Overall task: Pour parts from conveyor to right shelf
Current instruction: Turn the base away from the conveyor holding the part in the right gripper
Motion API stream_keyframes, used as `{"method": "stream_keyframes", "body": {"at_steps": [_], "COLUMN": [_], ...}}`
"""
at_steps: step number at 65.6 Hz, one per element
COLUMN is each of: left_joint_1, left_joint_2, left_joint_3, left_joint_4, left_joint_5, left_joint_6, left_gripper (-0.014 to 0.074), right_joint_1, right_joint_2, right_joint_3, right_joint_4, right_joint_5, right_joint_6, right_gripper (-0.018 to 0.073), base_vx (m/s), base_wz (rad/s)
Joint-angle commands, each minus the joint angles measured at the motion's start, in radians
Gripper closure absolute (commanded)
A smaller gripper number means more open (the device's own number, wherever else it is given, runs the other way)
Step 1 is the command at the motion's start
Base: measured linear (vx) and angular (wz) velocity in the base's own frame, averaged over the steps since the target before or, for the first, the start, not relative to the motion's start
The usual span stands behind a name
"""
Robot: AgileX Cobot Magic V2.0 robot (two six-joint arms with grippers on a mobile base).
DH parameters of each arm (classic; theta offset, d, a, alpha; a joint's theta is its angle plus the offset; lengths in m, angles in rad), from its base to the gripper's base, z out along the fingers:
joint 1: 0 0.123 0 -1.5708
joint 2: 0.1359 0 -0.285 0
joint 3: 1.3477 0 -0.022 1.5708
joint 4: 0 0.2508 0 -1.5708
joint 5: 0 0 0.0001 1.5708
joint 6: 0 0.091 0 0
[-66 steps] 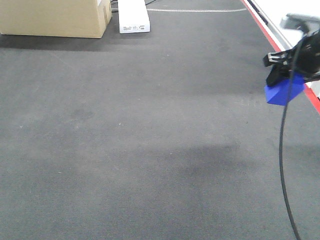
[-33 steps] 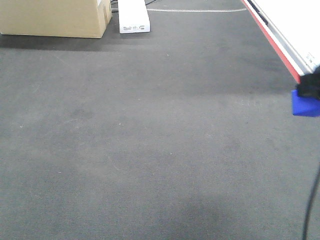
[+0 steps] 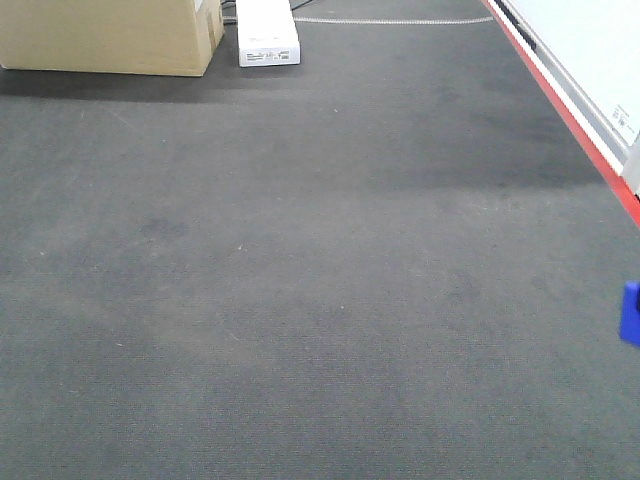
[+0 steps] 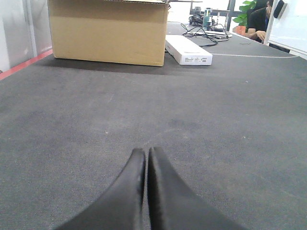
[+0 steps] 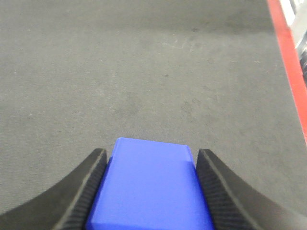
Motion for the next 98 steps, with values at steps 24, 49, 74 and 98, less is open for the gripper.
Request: {"method": "stream_keyframes", "body": {"at_steps": [24, 49, 74, 98], "left_joint_1": [-0.008, -0.008, -0.008, -0.008], "left_joint_2": [-0.011, -0.011, -0.011, -0.011], "left_joint_3": [-0.02, -0.02, -0.02, -0.02], "left_joint_4": [0.0, 0.0, 0.0, 0.0], "left_joint_5": [-0.077, -0.077, -0.077, -0.077], "left_joint_6": [-0.004, -0.004, -0.004, -0.004], "left_gripper": [0.0603, 0.0603, 0.0603, 0.0603], "right_joint_1": [0.0, 0.0, 0.0, 0.0], "right_joint_2": [-0.445, -0.589, -0.589, -0.589], "right_joint_3": [0.243, 0.251, 0.251, 0.251], "right_joint_4": [0.008, 0.008, 0.008, 0.008], "right_joint_5": [-0.149, -0.116, -0.1, -0.1], "right_joint_6": [-0.033, -0.083, -0.078, -0.078], "right_gripper": [0.0564, 0.0564, 0.0564, 0.0564], "base_vx": [0.0, 0.0, 0.0, 0.0], "base_wz": [0.0, 0.0, 0.0, 0.0]}}
